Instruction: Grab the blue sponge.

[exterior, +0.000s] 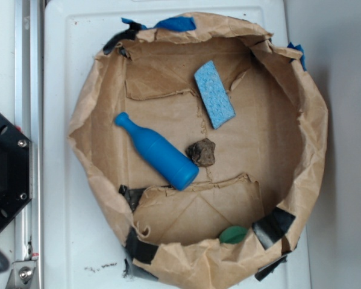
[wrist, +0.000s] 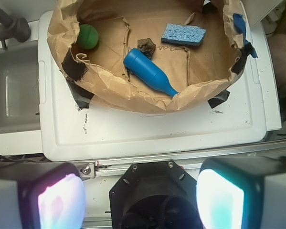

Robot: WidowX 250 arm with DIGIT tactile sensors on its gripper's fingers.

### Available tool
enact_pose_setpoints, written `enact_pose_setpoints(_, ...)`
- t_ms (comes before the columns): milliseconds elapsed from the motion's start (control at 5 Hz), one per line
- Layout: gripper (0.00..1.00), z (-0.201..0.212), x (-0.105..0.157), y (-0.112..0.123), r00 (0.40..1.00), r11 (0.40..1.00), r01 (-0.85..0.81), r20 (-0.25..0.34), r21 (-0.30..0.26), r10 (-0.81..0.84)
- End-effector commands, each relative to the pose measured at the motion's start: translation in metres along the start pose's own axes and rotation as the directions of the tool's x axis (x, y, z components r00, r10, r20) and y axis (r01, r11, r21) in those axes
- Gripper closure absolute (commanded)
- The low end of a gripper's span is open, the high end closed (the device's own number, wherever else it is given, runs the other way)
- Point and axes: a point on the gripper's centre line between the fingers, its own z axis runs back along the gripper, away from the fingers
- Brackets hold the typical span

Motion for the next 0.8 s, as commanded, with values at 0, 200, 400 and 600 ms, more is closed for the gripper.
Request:
enact_pose_setpoints(0, 0.00, 0.000, 0.000, 0.000, 1.000, 1.000, 0.000, 0.000, 0.000, 0.000)
enact_pose_setpoints(200, 0.00, -0.003, 0.020, 0.003, 0.999, 0.999, -0.047, 0.022, 0.005, 0.047)
enact_pose_setpoints(400, 0.00, -0.011, 0.048, 0.001, 0.996, 0.996, -0.082, 0.047, 0.034, 0.080)
enact_pose_setpoints(600, 0.00, -0.023, 0.064, 0.003, 0.995, 0.995, -0.094, 0.041, 0.044, 0.092)
